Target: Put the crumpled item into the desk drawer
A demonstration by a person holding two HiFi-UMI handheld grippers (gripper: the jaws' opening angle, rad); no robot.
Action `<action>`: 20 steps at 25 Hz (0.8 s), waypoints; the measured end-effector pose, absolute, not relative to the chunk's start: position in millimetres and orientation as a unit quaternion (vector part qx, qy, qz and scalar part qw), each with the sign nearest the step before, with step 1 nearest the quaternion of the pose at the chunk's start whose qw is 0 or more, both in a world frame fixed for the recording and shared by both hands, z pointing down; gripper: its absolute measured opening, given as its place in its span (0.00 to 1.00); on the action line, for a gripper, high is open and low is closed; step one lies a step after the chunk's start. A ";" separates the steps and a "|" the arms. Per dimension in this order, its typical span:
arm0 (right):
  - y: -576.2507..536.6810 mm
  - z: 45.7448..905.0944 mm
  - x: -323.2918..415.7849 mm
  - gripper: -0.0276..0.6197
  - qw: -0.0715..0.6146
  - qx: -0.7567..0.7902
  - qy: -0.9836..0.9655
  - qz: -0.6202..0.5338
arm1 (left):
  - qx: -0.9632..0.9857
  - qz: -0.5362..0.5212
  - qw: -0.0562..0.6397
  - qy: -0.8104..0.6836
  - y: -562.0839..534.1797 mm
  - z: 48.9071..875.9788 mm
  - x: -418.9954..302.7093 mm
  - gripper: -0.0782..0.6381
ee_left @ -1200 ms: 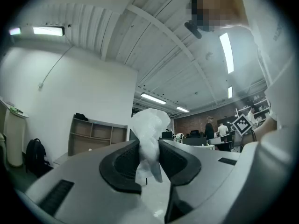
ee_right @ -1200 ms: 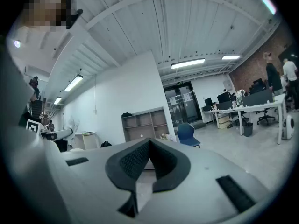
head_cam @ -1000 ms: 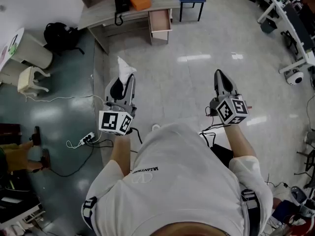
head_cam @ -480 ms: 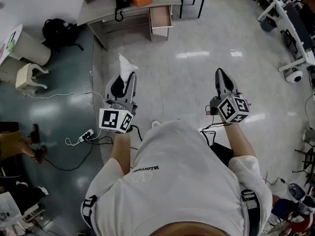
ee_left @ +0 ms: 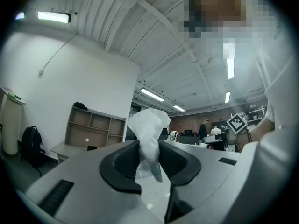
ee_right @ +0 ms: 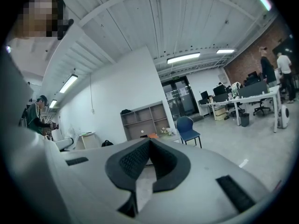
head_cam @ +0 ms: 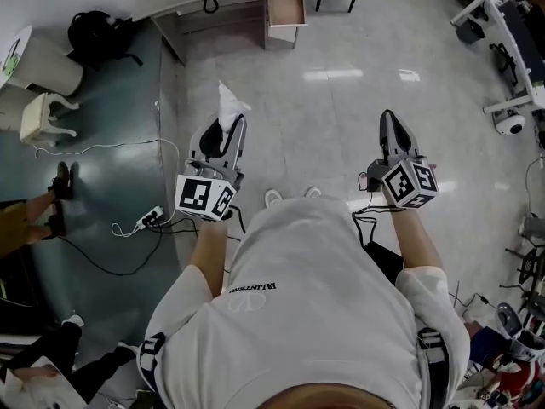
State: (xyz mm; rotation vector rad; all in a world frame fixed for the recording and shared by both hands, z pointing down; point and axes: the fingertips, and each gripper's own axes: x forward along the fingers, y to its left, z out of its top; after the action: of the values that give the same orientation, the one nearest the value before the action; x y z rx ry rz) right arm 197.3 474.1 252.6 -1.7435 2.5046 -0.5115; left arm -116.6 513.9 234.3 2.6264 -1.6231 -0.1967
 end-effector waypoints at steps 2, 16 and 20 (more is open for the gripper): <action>475.0 258.4 189.0 0.04 0.021 -0.564 0.808 -0.168 | 0.850 -0.062 0.030 -0.522 512.8 241.6 -122.6 0.27; 452.7 263.1 159.2 0.04 0.002 -0.556 0.815 -0.162 | 0.850 -0.071 0.051 -0.519 499.2 256.2 -139.6 0.27; 442.8 264.0 161.2 0.04 0.005 -0.555 0.816 -0.160 | 0.852 -0.066 0.045 -0.518 489.6 254.3 -137.6 0.27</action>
State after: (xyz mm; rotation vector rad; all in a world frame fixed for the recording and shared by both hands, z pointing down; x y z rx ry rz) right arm 161.2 442.8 264.0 -1.7377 2.5567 -0.5011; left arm -137.6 489.6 254.3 2.6018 -1.5822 -0.2022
